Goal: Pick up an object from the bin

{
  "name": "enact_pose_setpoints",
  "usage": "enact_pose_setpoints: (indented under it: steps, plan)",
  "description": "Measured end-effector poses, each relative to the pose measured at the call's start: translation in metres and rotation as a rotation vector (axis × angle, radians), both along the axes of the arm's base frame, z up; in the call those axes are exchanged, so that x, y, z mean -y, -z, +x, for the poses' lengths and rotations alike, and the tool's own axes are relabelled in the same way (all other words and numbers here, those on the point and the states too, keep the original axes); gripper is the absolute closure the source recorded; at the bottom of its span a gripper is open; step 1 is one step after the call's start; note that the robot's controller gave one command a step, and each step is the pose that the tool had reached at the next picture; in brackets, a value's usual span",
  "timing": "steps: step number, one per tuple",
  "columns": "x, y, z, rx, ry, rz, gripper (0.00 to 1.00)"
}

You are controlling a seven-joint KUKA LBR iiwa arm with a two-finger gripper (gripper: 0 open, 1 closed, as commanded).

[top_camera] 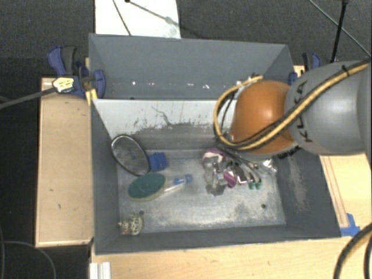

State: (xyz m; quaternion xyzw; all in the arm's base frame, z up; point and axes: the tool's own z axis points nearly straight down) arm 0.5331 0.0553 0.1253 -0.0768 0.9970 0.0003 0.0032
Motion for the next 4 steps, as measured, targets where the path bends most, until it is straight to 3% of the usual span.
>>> enact_pose_setpoints:
  steps: [1, 2, 3, 4]
  plan:
    - [0.0, 0.0, -0.001, -0.002, 0.001, 0.0, 0.0]
    - [-0.066, 0.058, 0.015, -0.005, -0.005, 0.003, 0.0]
    - [-0.062, 0.055, 0.016, -0.002, 0.003, 0.001, 1.0]
    - [-0.061, -0.069, 0.003, 0.003, 0.021, 0.002, 1.0]
